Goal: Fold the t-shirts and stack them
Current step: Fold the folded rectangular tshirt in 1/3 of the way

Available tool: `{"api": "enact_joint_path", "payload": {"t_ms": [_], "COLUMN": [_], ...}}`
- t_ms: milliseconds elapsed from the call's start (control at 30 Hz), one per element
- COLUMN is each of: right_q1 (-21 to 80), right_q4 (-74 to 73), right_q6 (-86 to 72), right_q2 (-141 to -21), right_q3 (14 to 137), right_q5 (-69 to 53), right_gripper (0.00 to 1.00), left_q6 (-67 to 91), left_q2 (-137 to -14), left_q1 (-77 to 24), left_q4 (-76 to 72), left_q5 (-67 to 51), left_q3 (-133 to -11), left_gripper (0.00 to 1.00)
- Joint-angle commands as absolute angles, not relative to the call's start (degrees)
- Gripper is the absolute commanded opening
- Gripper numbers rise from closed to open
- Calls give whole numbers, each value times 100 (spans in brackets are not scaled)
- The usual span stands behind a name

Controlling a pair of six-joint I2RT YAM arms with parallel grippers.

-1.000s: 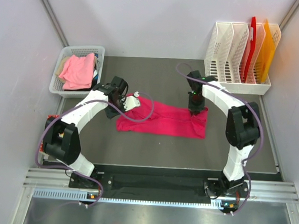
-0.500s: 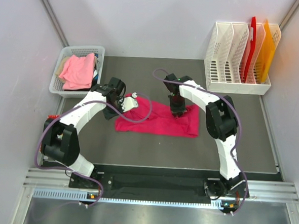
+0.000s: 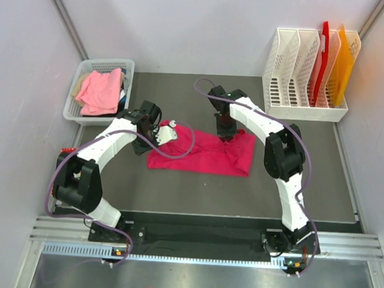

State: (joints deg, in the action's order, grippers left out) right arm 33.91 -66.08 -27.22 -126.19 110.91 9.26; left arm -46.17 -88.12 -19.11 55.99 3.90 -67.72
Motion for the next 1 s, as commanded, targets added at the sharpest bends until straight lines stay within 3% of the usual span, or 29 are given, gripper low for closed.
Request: {"api": "enact_joint_path", "payload": {"t_ms": [0, 633, 667, 833, 900, 967], "right_q1": [3454, 4078, 4087, 4096, 4096, 4096], "right_q4": [-6759, -6540, -6513, -6530, -6557, -6644], "right_q6": [-2724, -2874, -2865, -2769, -2664, -2611], "right_q2": [-12156, -12217, -12226, -12524, -12620, -12656], "right_q3": [11426, 11031, 10987, 11056, 11257, 11460], "right_q5": [1152, 642, 572, 361, 352, 413], "right_gripper": [6, 8, 11, 57, 66, 66], "left_q6": [-4623, -4641, -4623, -4588, -4588, -4588], "left_q2": [-8649, -8649, -8648, -8657, -8657, -8657], "left_q1": [-1890, -1890, -1881, -1890, -1890, -1890], "left_q4": [5449, 5379, 5362, 5388, 5405, 5414], "left_q5": [325, 352, 343, 334, 343, 343], "left_q3": [-6680, -6592, -6583, -6618, -6636, -6627], "left_gripper": [22, 22, 22, 22, 23, 23]}}
